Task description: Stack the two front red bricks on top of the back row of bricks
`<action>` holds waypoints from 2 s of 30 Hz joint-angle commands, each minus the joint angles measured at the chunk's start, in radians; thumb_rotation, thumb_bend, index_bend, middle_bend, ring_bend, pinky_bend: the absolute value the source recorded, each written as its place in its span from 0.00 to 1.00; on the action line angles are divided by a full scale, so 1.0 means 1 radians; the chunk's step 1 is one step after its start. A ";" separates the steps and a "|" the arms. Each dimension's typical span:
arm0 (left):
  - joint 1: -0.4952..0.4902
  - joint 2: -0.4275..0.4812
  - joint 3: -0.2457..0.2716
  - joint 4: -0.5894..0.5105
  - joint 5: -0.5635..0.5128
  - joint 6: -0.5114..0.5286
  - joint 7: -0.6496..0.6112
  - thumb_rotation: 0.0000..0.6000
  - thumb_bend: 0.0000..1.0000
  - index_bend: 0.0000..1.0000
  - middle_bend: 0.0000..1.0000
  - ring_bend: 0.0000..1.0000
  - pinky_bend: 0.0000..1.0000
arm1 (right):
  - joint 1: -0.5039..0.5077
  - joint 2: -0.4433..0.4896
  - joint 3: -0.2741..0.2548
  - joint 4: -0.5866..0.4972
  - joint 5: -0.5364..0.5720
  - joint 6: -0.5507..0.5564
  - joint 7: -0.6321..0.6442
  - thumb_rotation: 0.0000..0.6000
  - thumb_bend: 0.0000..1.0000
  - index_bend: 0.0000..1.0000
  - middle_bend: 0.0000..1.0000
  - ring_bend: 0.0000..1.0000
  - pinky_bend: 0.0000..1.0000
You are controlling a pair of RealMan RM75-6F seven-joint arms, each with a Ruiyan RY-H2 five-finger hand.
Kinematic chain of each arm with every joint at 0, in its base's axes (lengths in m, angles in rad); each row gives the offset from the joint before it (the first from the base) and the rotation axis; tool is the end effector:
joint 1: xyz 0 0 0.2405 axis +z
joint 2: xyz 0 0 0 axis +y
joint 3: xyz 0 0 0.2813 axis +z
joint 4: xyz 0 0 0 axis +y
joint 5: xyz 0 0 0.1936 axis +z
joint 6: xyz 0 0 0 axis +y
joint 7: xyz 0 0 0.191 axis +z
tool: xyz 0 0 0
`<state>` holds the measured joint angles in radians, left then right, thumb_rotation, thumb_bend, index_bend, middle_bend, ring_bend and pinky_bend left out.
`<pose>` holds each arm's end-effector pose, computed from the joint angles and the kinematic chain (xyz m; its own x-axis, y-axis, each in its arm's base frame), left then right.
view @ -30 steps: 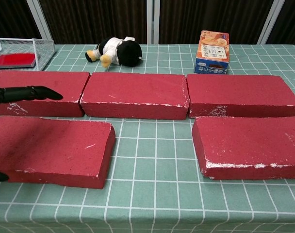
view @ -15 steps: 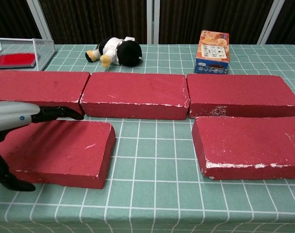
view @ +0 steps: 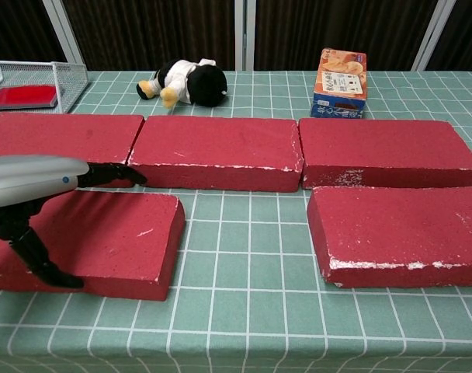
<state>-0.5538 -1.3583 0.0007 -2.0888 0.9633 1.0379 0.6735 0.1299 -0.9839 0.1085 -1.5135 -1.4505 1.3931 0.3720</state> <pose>-0.1648 0.2605 -0.0057 0.4182 0.5439 0.7275 0.9025 -0.3394 -0.2651 -0.3465 -0.2570 0.2460 0.2506 0.0149 0.9680 -0.9680 0.0163 0.2504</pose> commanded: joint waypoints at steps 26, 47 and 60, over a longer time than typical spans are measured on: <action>-0.041 0.037 0.046 -0.066 0.010 0.102 0.021 1.00 0.08 0.00 0.17 0.16 0.00 | -0.007 0.000 0.007 0.003 0.012 0.008 0.004 1.00 0.00 0.00 0.00 0.00 0.00; -0.297 0.136 -0.227 0.170 -0.107 -0.165 -0.219 1.00 0.08 0.01 0.19 0.16 0.00 | -0.006 0.005 0.016 0.001 0.022 0.005 0.004 1.00 0.00 0.00 0.00 0.00 0.00; -0.408 0.036 -0.200 0.375 -0.211 -0.272 -0.273 1.00 0.09 0.01 0.19 0.16 0.00 | -0.001 0.010 0.018 -0.013 0.031 -0.008 -0.019 1.00 0.00 0.00 0.00 0.00 0.00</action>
<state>-0.9525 -1.3117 -0.2094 -1.7270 0.7660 0.7676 0.3964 0.1289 -0.9735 0.1264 -1.5263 -1.4194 1.3846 0.3535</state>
